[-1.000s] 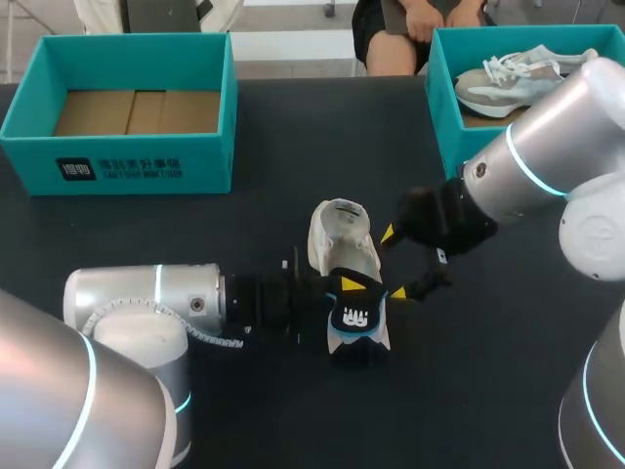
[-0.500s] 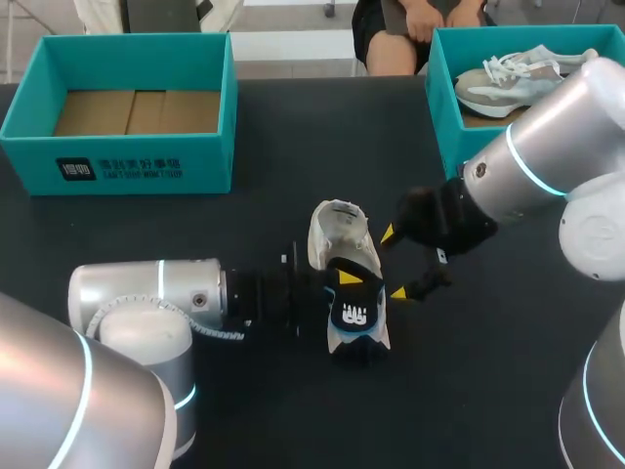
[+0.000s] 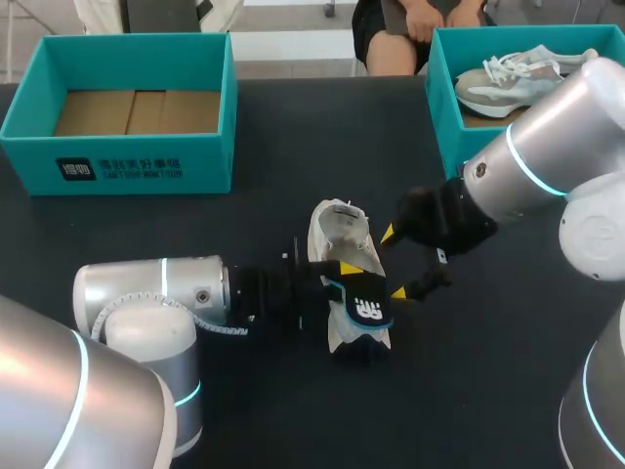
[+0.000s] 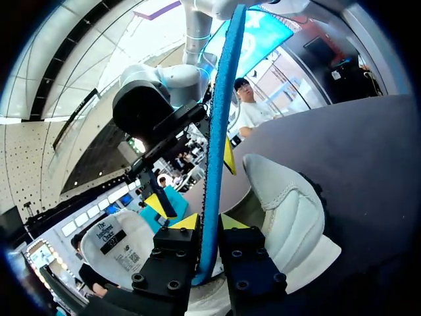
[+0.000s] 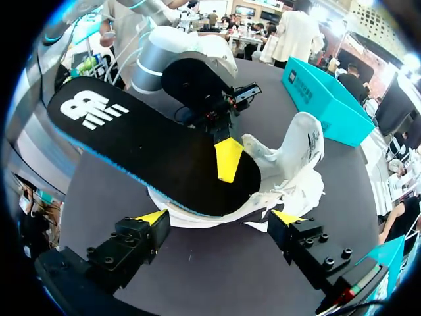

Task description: Take the shoe out of the shoebox, open the shoe tongue, remove and reinsert the insole, then place the shoe into the shoebox

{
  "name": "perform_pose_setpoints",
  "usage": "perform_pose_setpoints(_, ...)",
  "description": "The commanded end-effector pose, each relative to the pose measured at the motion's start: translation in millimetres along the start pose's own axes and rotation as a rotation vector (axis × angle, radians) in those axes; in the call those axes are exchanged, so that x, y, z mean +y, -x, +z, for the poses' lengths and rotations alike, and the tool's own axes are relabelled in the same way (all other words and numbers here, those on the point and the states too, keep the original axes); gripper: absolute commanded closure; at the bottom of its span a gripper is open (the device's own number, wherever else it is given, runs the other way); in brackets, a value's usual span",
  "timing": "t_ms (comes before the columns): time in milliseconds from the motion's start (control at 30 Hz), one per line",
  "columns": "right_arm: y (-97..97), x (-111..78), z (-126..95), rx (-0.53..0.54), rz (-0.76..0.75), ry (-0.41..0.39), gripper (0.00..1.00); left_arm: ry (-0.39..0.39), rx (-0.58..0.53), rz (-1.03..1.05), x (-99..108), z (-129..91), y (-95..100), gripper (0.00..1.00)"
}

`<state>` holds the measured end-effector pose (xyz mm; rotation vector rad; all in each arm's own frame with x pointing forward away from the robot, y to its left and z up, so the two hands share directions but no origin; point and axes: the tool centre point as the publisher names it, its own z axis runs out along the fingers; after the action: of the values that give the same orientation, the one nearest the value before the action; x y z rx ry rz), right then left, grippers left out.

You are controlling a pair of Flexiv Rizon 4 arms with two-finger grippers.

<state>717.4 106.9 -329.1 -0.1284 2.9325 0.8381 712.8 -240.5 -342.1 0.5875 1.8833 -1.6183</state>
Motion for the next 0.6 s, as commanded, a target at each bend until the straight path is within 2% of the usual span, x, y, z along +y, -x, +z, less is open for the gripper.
perform_pose_setpoints(33, -0.7, 0.7, 0.6, -0.002, 0.000, -0.003, 0.00, -0.010, -0.017, 0.011, -10.9, -5.4, 3.6, 0.80)
perform_pose_setpoints(133, -0.7, 0.7, 0.6, -0.002, 0.000, -0.003, 0.00, -0.018, -0.019, 0.020, -21.5, -8.3, 7.8, 0.91)
perform_pose_setpoints(600, -0.7, 0.7, 0.6, -0.002, 0.000, -0.003, 0.00, -0.043, -0.027, 0.029, -39.9, -19.4, 1.3, 0.91)
